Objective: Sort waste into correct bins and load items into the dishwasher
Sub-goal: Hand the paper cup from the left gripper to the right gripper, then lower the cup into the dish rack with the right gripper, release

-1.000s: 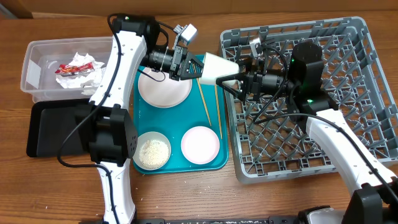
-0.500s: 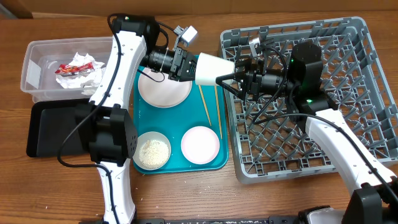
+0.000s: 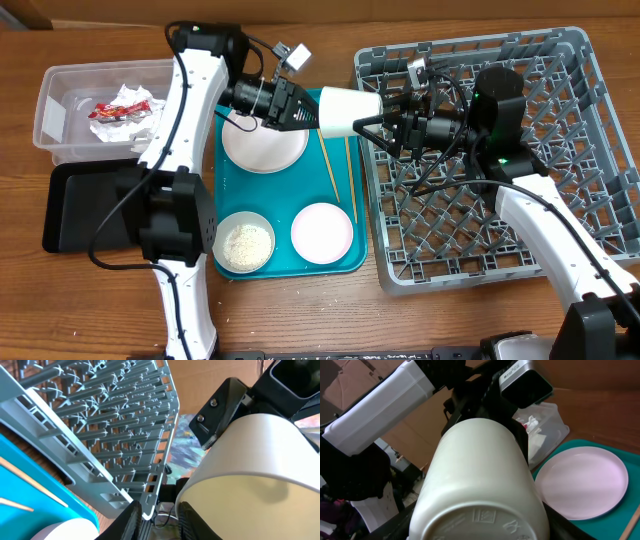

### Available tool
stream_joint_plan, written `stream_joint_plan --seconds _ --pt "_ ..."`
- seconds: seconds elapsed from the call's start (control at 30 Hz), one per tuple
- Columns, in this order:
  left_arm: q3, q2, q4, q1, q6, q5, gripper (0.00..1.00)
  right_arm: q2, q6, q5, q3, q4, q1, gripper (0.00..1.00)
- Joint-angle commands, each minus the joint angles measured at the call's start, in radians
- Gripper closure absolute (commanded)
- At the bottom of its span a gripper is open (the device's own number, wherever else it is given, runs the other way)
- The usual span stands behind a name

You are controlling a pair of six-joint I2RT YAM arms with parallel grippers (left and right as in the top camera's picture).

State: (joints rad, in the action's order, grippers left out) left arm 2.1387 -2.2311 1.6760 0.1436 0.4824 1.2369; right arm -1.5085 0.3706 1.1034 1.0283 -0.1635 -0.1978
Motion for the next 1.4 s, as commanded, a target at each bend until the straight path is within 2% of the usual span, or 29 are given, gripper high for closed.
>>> stream_joint_plan --seconds 0.0,0.33,0.5,0.6,0.77,0.83,0.87,1.0,1.17,1.3,1.37 --pt "0.016 0.023 -0.005 0.000 0.019 0.010 0.73 0.005 0.003 0.015 0.019 0.002 -0.011 0.38" --pt "0.016 0.023 -0.010 -0.001 0.019 0.000 0.73 0.005 0.002 0.014 0.019 0.007 0.005 0.38" --pt "0.016 0.023 -0.025 -0.001 0.019 -0.034 0.73 0.005 -0.005 -0.055 0.019 0.111 0.045 0.37" --pt "0.016 0.023 -0.050 -0.001 0.019 -0.077 0.72 0.007 -0.041 -0.151 0.019 0.229 0.060 0.37" --pt "0.016 0.023 -0.131 -0.001 -0.029 -0.291 0.69 0.060 -0.061 -0.334 0.022 0.410 0.061 0.37" --pt "0.016 0.023 -0.165 -0.001 -0.091 -0.397 0.69 0.099 -0.061 -0.426 0.028 0.501 0.061 0.37" --pt "0.016 0.023 -0.198 -0.001 -0.166 -0.515 0.68 0.146 -0.064 -0.529 0.047 0.621 0.061 0.37" --pt "0.016 0.023 -0.260 -0.001 -0.352 -0.736 0.67 0.241 -0.062 -0.748 0.123 0.918 0.051 0.37" --pt "0.016 0.023 -0.299 -0.001 -0.444 -0.816 0.68 0.303 -0.040 -0.958 0.219 1.261 0.023 0.37" --pt "0.016 0.023 -0.319 0.003 -0.465 -0.822 0.68 0.280 0.044 -1.051 0.220 1.452 -0.069 0.37" --pt "0.016 0.023 -0.319 0.003 -0.464 -0.822 0.67 0.261 0.060 -1.051 0.220 1.485 -0.130 0.37"
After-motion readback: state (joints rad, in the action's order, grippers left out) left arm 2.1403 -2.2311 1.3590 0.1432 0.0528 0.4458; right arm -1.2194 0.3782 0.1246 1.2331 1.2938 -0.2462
